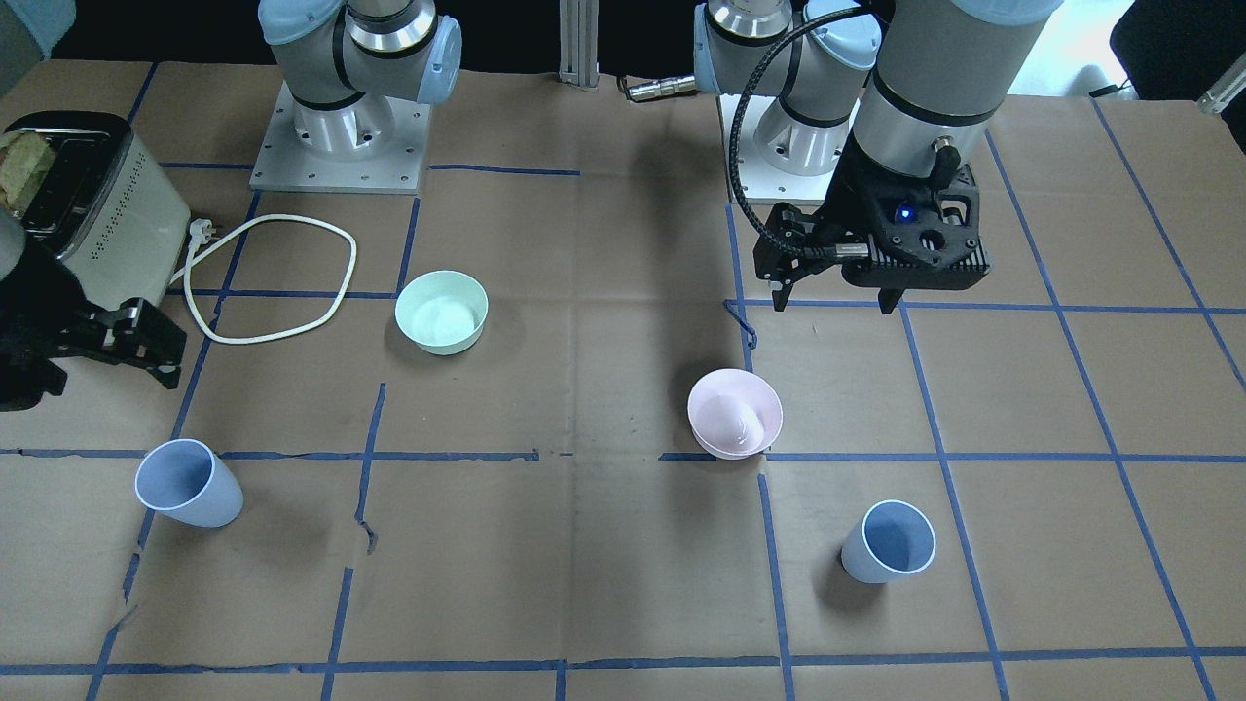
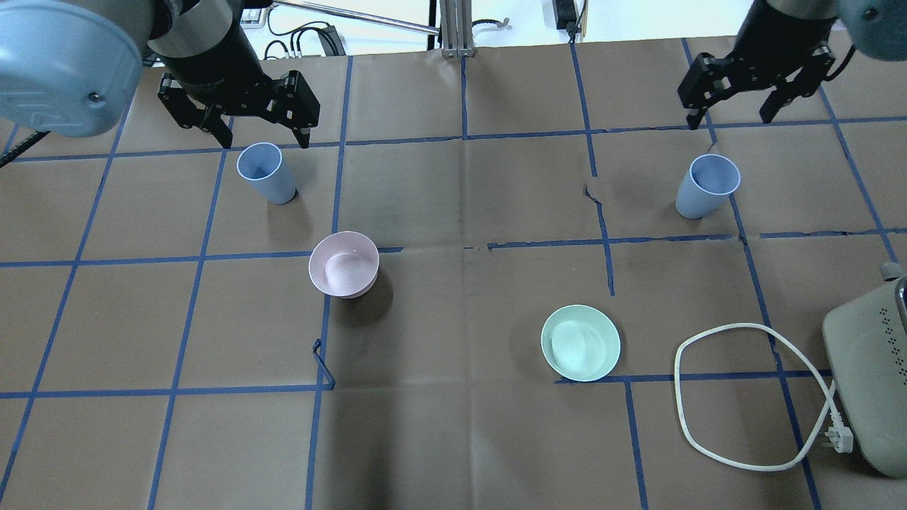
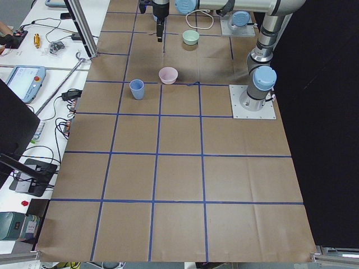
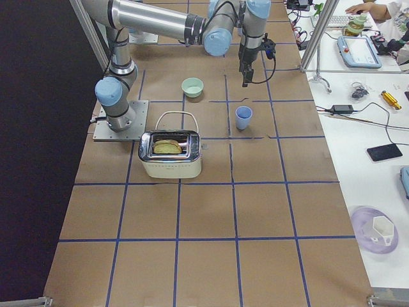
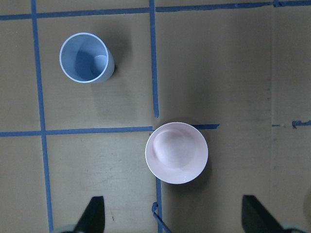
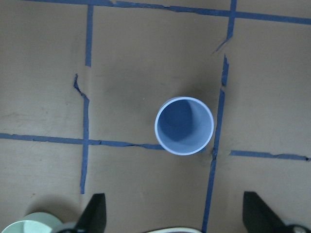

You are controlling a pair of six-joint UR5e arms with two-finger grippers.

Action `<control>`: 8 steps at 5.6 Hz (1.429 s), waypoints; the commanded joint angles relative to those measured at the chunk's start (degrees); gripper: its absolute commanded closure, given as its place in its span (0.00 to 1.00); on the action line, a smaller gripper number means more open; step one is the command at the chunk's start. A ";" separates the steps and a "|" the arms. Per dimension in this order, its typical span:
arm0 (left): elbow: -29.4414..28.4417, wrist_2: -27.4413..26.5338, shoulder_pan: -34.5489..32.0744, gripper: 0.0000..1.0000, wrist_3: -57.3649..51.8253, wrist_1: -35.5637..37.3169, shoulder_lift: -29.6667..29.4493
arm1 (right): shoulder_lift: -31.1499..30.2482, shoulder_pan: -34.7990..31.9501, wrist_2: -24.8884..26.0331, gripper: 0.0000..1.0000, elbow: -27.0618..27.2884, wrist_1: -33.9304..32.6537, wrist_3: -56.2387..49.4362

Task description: Stack blue cups with both arms

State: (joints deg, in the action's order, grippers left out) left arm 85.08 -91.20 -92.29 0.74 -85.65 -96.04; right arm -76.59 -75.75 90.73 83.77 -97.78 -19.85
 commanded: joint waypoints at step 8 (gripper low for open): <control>0.44 -0.46 6.51 0.01 -4.00 23.60 -23.65 | 9.18 5.53 -0.29 0.76 14.32 -21.31 -7.13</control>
State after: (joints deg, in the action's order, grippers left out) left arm 85.31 -91.55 -85.80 -3.31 -62.65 -118.01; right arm -67.39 -70.22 90.50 98.03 -119.02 -26.95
